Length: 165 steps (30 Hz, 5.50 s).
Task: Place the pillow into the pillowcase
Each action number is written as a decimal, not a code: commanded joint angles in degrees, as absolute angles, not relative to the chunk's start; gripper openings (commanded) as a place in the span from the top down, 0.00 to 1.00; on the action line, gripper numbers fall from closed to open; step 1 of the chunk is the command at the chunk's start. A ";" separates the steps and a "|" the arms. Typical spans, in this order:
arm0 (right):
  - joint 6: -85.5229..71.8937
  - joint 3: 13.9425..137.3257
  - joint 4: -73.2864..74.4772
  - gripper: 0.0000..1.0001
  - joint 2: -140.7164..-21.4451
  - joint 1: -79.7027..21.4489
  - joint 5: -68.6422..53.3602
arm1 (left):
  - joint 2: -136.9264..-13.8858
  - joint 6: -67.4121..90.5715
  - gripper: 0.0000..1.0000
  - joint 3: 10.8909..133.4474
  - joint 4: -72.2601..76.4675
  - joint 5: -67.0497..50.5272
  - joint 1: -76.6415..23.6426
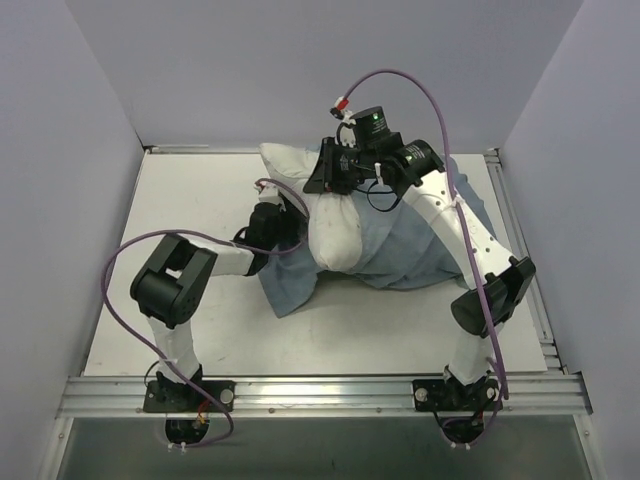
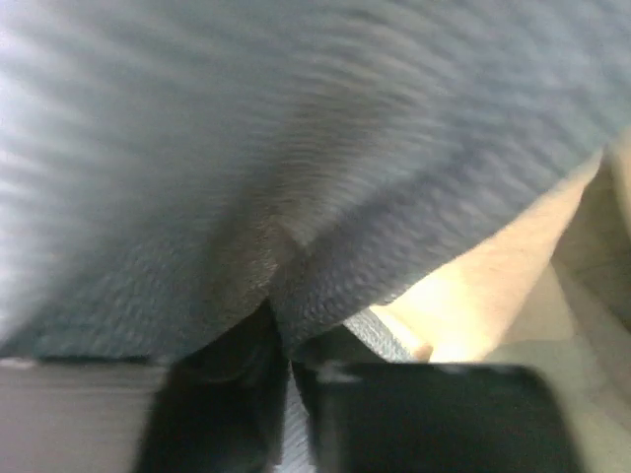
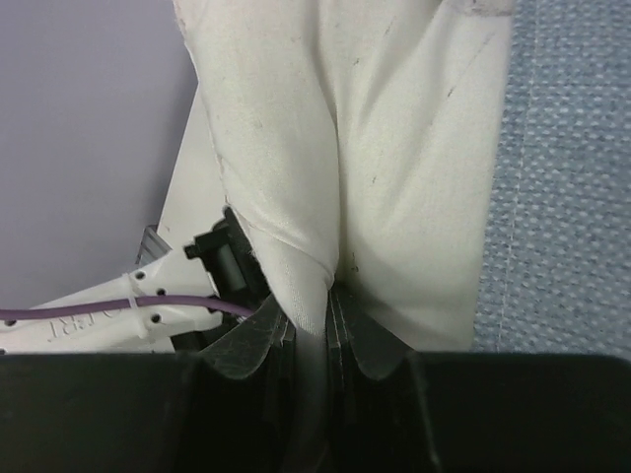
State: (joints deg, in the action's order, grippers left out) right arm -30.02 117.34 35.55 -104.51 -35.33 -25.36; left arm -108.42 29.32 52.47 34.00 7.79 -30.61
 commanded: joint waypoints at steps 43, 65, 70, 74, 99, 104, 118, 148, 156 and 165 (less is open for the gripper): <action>-39.03 102.22 24.87 1.00 -98.35 -33.49 -39.37 | -92.54 20.92 0.19 48.15 10.47 -0.62 -23.38; 0.00 98.94 39.29 1.00 -115.30 -38.50 -24.18 | -77.79 14.70 1.00 69.25 -20.03 -60.81 -3.59; -10.08 115.30 34.39 1.00 -119.09 -34.81 -23.47 | -76.12 9.67 1.00 68.21 -31.45 -61.35 -8.69; -22.04 117.08 27.35 1.00 -115.94 -31.82 -17.80 | -75.59 5.01 1.00 68.29 -38.75 -63.09 -11.95; 20.35 87.31 30.93 0.00 -81.93 -33.73 -49.06 | -88.86 11.33 1.00 76.99 -31.56 -67.41 -8.97; 34.71 63.84 11.07 0.00 -71.20 -45.69 -34.47 | -87.02 14.15 1.00 75.51 -30.85 -67.85 -8.62; 49.31 57.65 -18.46 0.60 -85.52 -50.02 -10.72 | -82.00 15.38 1.00 70.57 -31.28 -68.55 -8.70; 12.91 83.42 26.53 0.25 -78.41 -42.01 -26.22 | -82.01 25.43 0.16 77.77 -18.51 -61.02 -0.71; 2.67 87.97 27.16 0.53 -84.70 -41.66 -21.43 | -75.59 -1.48 0.26 79.11 -38.74 -22.21 -4.30; -10.80 90.18 21.54 0.59 -98.07 -41.48 -35.77 | -68.56 -1.85 0.38 76.66 -46.40 -27.41 -7.29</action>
